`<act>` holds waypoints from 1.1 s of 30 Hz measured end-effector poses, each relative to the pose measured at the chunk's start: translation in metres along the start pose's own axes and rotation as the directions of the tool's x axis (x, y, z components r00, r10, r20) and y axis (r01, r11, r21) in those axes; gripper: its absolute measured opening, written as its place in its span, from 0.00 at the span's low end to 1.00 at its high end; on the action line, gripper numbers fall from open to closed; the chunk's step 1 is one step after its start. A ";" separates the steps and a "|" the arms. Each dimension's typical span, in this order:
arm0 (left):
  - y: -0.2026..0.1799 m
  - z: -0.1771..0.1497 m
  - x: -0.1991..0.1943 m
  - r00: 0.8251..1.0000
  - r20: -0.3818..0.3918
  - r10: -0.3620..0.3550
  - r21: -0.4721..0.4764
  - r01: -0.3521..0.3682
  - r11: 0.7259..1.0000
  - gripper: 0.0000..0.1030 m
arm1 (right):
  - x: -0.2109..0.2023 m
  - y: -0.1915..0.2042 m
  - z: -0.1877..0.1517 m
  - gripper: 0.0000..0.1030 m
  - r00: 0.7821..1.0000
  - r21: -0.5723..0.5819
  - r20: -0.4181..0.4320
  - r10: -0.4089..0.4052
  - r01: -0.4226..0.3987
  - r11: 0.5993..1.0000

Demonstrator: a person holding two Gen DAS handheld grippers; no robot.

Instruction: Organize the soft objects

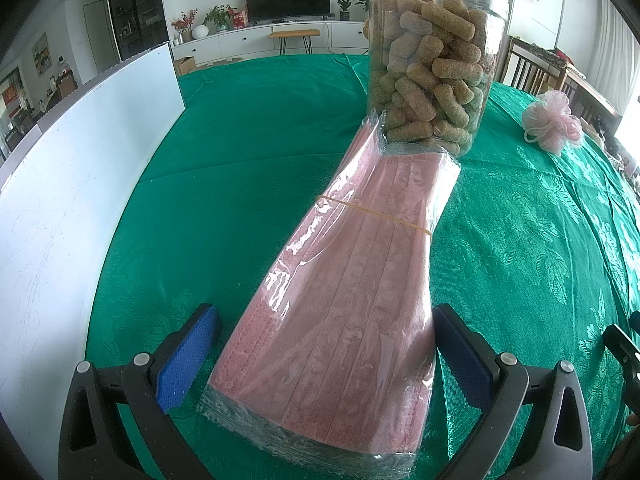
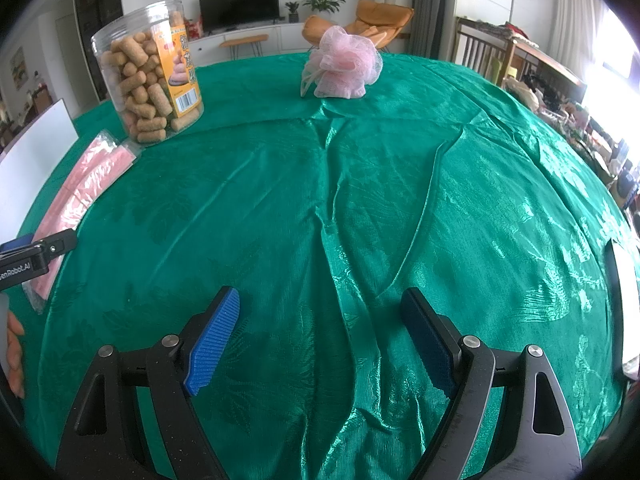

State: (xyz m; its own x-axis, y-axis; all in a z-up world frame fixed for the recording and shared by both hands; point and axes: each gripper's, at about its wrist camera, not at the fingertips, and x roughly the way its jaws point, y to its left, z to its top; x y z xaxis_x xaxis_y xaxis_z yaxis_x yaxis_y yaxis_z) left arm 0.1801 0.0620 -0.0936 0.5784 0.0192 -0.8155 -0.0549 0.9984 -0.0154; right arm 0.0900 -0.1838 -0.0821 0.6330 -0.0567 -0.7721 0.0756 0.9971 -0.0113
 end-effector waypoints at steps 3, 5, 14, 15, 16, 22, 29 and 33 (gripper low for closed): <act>-0.001 0.001 0.001 1.000 -0.006 0.000 0.002 0.000 1.000 1.00 | -0.003 0.001 -0.001 0.83 1.000 0.000 0.000 -0.001 0.001 1.000; -0.002 0.006 0.002 0.999 -0.035 -0.010 0.033 0.011 0.999 1.00 | -0.002 0.001 -0.001 0.83 1.000 -0.001 0.000 -0.001 0.001 1.000; 0.001 0.009 0.005 0.995 -0.035 -0.093 0.147 0.097 0.984 1.00 | -0.003 0.001 -0.001 0.84 1.000 0.001 -0.002 0.003 -0.003 1.000; 0.002 0.008 0.004 0.995 -0.028 -0.094 0.147 0.098 0.984 1.00 | -0.003 0.001 -0.001 0.84 1.000 0.001 -0.002 0.003 -0.003 1.000; 0.003 0.007 0.003 0.995 -0.024 -0.095 0.147 0.097 0.984 1.00 | -0.003 0.001 -0.001 0.85 1.000 0.001 -0.003 0.002 -0.002 1.000; 0.003 0.008 0.004 0.994 -0.014 -0.104 0.150 0.105 0.983 1.00 | -0.003 -0.010 0.035 0.83 1.000 -0.001 -0.024 0.016 -0.016 1.000; 0.003 0.007 0.004 0.994 -0.013 -0.107 0.149 0.108 0.983 1.00 | 0.055 -0.030 0.184 0.83 0.999 0.094 0.034 -0.018 0.014 0.995; 0.003 0.008 0.004 0.994 -0.012 -0.108 0.148 0.108 0.983 1.00 | 0.122 -0.038 0.227 0.83 0.996 0.174 -0.091 -0.009 0.024 0.984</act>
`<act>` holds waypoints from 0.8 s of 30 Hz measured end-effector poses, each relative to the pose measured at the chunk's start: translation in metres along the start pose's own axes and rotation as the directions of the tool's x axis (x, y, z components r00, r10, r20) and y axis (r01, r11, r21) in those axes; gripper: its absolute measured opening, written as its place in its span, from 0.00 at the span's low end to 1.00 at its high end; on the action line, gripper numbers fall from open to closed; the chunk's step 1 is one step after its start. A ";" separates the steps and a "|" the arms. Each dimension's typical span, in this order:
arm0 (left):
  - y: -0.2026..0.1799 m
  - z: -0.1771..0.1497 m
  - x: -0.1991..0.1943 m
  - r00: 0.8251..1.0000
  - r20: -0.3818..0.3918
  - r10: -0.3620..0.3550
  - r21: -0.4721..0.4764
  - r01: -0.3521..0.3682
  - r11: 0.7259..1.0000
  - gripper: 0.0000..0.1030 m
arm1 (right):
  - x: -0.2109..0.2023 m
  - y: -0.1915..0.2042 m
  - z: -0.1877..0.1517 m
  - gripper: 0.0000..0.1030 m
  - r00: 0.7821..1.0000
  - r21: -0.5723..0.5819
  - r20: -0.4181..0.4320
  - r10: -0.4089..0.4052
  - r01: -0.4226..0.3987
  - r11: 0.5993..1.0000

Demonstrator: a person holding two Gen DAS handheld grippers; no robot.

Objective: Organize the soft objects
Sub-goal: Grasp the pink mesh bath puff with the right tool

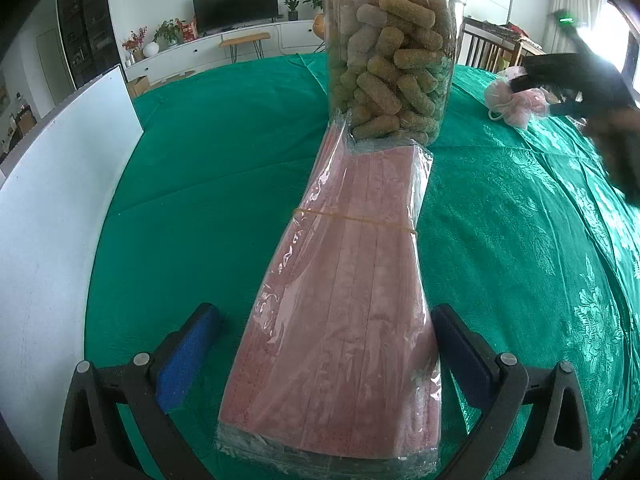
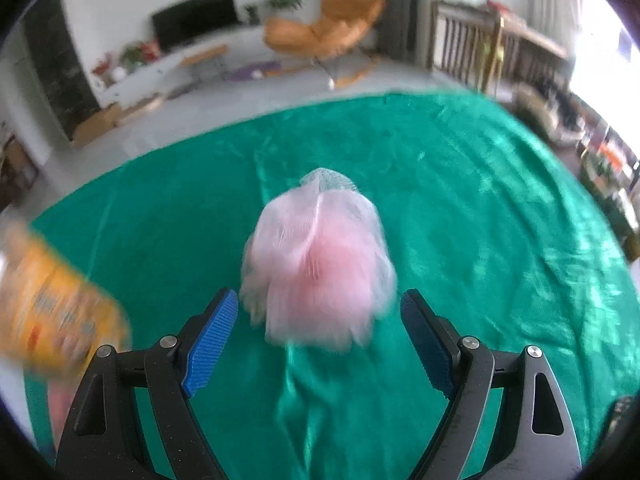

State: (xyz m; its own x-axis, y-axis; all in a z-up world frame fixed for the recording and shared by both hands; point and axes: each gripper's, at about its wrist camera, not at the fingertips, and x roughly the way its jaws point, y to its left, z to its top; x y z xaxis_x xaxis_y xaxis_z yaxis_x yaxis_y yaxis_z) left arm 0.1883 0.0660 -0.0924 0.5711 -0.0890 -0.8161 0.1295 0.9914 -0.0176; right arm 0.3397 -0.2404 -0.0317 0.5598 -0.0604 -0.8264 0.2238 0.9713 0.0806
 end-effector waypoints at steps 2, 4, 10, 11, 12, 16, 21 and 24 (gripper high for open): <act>0.000 0.000 0.000 1.000 0.000 0.000 0.000 0.000 1.000 1.00 | 0.028 -0.001 0.007 0.83 0.996 0.037 -0.082 0.023 -0.020 0.999; 0.000 0.000 0.000 1.000 0.000 0.001 -0.001 -0.001 1.000 1.00 | 0.037 -0.002 0.009 0.79 0.995 0.057 -0.088 0.053 -0.048 0.997; 0.000 0.000 0.000 1.000 0.000 0.000 0.000 0.000 1.000 1.00 | 0.023 -0.010 -0.014 0.22 0.995 0.023 -0.051 0.086 -0.085 0.996; 0.000 0.000 0.000 1.000 0.000 0.000 0.000 0.000 1.000 1.00 | 0.016 -0.011 -0.020 0.21 0.995 0.019 -0.041 0.090 -0.089 0.996; 0.000 0.000 0.000 1.000 0.000 0.000 0.000 0.000 1.000 1.00 | 0.006 -0.013 -0.028 0.21 0.995 0.014 -0.031 0.099 -0.099 0.995; 0.000 0.000 0.000 1.000 0.000 0.000 0.000 0.000 1.000 1.00 | -0.038 -0.009 -0.069 0.22 0.990 -0.049 -0.004 0.139 -0.139 0.989; 0.000 0.000 0.000 1.000 0.000 0.001 0.000 -0.001 1.000 1.00 | -0.094 -0.001 -0.147 0.22 0.981 -0.118 0.009 0.195 -0.193 0.974; 0.000 0.000 0.000 1.000 0.000 0.001 0.000 -0.001 1.000 1.00 | -0.114 0.016 -0.196 0.22 0.980 -0.188 0.021 0.199 -0.191 0.963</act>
State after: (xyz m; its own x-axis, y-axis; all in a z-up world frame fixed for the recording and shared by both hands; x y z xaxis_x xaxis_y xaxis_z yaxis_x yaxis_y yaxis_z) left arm 0.1884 0.0664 -0.0925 0.5712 -0.0884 -0.8160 0.1295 0.9914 -0.0168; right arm 0.1232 -0.1731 -0.0449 0.6095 0.1288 -0.7822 -0.0413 0.9905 0.1310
